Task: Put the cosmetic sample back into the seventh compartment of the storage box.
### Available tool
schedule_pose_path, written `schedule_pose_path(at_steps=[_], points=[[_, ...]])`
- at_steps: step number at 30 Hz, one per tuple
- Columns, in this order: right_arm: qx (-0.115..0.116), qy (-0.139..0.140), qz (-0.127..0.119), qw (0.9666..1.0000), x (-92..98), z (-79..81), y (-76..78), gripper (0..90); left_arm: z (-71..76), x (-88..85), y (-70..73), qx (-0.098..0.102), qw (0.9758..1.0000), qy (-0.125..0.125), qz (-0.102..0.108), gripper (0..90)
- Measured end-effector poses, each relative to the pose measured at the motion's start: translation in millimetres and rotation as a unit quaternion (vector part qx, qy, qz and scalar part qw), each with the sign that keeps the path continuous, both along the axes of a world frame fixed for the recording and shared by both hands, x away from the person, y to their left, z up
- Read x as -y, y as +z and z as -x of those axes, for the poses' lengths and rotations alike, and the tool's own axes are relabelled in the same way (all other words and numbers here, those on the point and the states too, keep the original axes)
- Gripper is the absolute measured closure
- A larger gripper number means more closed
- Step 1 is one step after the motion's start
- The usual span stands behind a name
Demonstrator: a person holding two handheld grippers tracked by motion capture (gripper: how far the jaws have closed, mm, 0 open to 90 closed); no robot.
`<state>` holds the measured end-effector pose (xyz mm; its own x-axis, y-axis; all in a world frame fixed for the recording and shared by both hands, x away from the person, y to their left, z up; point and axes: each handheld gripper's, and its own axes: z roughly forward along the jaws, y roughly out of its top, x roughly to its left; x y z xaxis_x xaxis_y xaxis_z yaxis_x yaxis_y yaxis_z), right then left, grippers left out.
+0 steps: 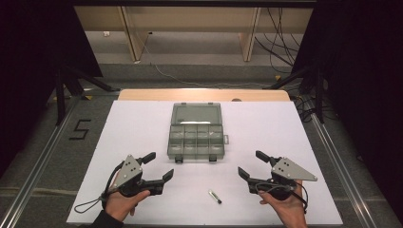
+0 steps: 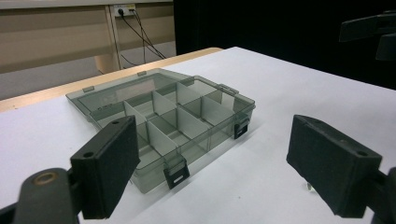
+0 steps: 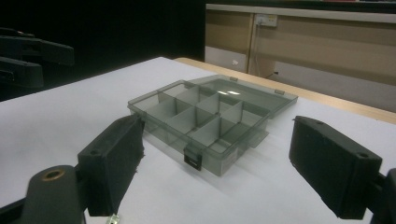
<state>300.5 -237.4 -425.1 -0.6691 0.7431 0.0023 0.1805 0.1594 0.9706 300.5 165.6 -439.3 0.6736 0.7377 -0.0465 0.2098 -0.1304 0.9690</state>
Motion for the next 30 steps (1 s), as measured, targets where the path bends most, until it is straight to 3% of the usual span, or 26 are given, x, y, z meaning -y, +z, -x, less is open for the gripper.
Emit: schedule_pose_path(at_steps=[3,4,9,10,12,15,18,19,23,30], points=[[-0.002,-0.003,0.001,1.0000,-0.2,0.2,-0.2,18.2,-0.1,0.0,0.0,0.000,1.0000,0.000,0.000,15.9],[-0.020,0.000,-0.001,0.9998,-0.9,1.9,0.1,18.2,0.0,0.0,0.1,0.000,1.0000,0.000,0.000,15.9],[-0.015,-0.001,0.001,0.9999,-1.6,1.3,0.2,17.7,0.1,0.1,0.0,0.000,1.0000,0.000,0.000,15.9],[-0.003,-0.002,0.004,1.0000,-0.9,-0.1,0.4,17.7,0.0,0.0,0.0,0.000,1.0000,0.000,0.000,15.9],[-0.017,0.003,0.008,0.9998,-0.6,0.7,1.8,17.8,-0.1,0.0,-0.1,0.000,1.0000,0.000,-0.002,15.9],[-0.016,0.004,0.012,0.9998,-1.7,0.3,2.7,17.3,-0.1,0.2,-0.2,0.000,1.0000,0.000,-0.001,15.9],[-0.016,0.013,0.031,0.9993,-4.6,-0.4,6.0,16.5,-0.5,0.1,-0.5,0.000,1.0000,0.001,0.000,15.9],[-0.004,0.011,0.035,0.9993,-5.3,-1.5,6.4,16.4,-0.5,0.1,-0.5,0.000,1.0000,0.001,0.000,15.9],[-0.024,0.021,0.052,0.9981,-7.3,-0.8,9.8,16.4,-0.6,0.2,-0.5,0.000,1.0000,0.001,0.000,15.9],[-0.023,0.034,0.069,0.9968,-11.4,-1.6,11.8,16.5,-0.8,0.6,-0.9,-0.002,1.0000,0.001,0.001,15.9]])
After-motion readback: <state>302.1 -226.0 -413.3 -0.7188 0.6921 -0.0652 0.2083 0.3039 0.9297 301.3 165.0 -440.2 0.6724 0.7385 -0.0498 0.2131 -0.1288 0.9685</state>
